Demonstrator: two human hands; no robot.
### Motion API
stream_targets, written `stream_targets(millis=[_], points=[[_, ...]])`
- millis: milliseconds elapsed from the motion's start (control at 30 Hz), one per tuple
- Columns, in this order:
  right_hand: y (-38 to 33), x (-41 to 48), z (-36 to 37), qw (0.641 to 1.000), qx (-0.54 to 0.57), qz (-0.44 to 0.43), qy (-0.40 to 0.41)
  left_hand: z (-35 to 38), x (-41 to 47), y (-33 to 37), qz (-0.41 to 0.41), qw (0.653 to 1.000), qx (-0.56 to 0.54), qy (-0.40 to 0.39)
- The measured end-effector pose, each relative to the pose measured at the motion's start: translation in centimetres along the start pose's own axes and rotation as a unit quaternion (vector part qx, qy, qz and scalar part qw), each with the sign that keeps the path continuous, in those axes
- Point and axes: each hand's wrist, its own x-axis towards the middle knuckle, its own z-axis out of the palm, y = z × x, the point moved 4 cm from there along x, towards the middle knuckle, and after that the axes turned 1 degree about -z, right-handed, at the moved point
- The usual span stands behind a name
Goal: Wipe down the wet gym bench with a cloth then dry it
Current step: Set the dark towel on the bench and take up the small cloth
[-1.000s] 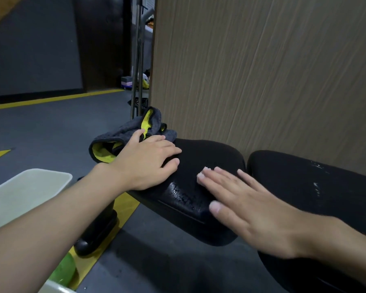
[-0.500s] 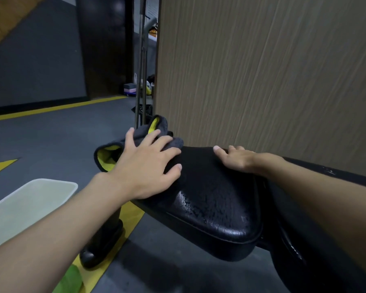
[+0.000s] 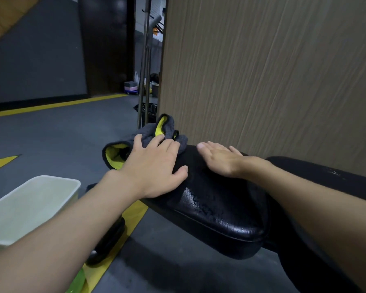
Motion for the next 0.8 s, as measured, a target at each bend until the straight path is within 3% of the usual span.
stream_targets(millis=[167,333,600,800], points=[[6.0,-2.8,-0.8,0.997,0.030,0.071,0.012,0.2,0.0,-0.3,0.013,1.000,-0.005,-0.011],[5.1,-3.0,-0.7,0.993,0.008,0.121,0.018,0.3,0.0,-0.2,0.007,0.999,-0.038,-0.004],[-6.6,-4.0,1.4,0.998,-0.026,-0.061,0.005,-0.4,0.4,0.0,-0.037,0.990,-0.135,0.029],[-2.3,-6.7,0.4,0.999,-0.026,-0.028,0.003,-0.6,-0.2,-0.1,-0.030,0.988,-0.152,0.003]])
